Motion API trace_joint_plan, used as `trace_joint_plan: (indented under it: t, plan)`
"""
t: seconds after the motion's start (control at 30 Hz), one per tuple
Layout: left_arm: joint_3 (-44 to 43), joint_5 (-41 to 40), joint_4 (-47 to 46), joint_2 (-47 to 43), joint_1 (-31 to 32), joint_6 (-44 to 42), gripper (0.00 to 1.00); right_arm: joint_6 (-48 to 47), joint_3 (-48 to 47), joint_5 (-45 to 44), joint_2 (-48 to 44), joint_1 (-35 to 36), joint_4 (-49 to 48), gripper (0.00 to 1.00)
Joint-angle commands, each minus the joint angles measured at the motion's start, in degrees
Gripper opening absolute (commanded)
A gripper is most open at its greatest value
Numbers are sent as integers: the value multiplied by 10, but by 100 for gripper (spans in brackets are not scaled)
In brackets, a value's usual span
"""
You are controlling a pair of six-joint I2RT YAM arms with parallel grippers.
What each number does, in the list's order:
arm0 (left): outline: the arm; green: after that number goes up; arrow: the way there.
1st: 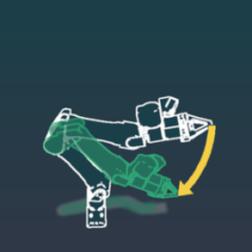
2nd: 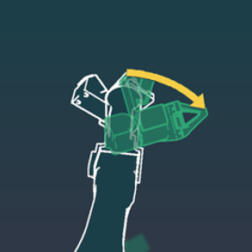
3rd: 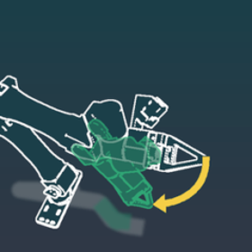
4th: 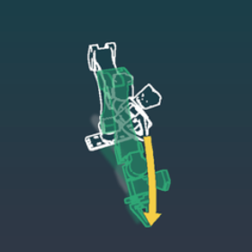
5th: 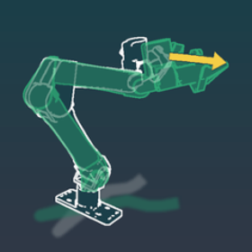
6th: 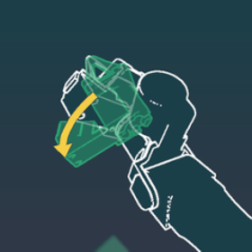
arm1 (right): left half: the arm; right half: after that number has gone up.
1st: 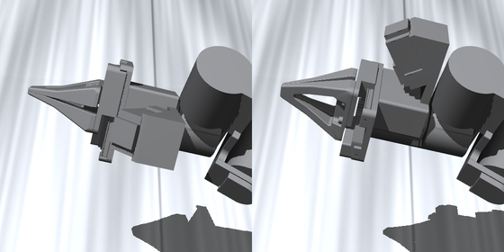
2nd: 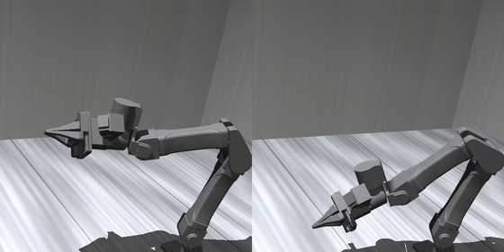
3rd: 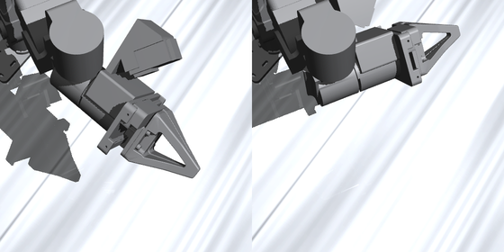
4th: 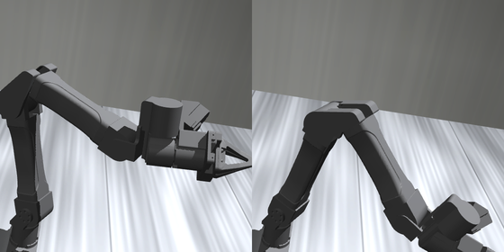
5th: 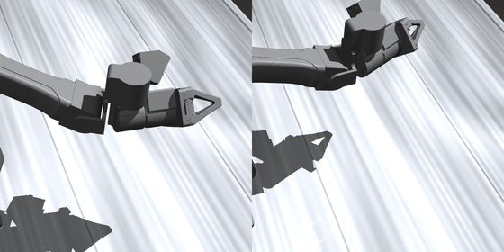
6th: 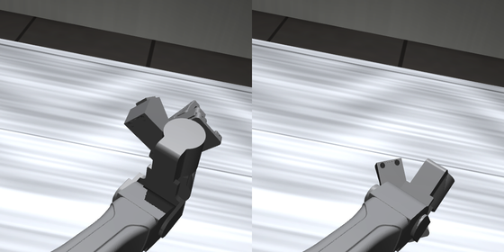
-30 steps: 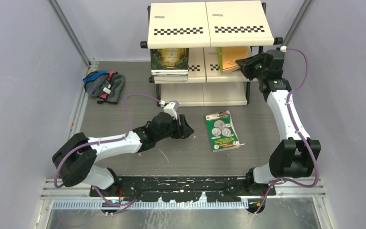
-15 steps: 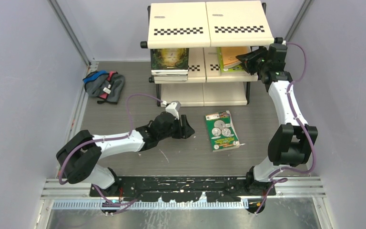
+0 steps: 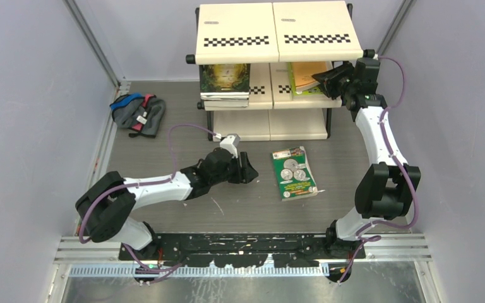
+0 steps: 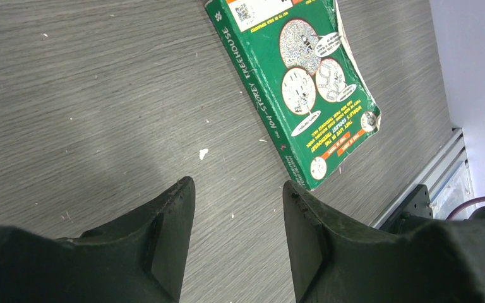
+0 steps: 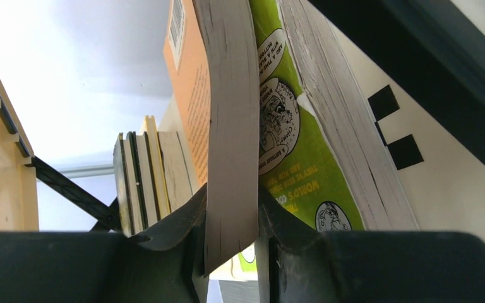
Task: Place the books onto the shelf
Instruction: Place the book on the shelf.
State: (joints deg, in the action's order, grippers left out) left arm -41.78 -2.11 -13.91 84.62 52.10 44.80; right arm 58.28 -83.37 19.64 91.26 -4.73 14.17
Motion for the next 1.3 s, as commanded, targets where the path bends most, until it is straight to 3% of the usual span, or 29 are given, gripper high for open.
trace_joint_plan:
  t: [0.0, 0.1, 0.23, 1.27]
  plan:
    - [-22, 5, -29, 5, -1, 0, 54, -31, -15, -2, -29, 3, -20, 37]
    - [-23, 7, -30, 5, -2, 2, 54, -42, -18, -12, -34, 4, -4, 50]
    - [-19, 9, -31, 3, -1, 4, 54, -51, -19, -23, -37, 4, 7, 59]
    - [4, 10, -37, -22, -1, 11, 54, -66, 25, -85, -118, 7, 40, 60]
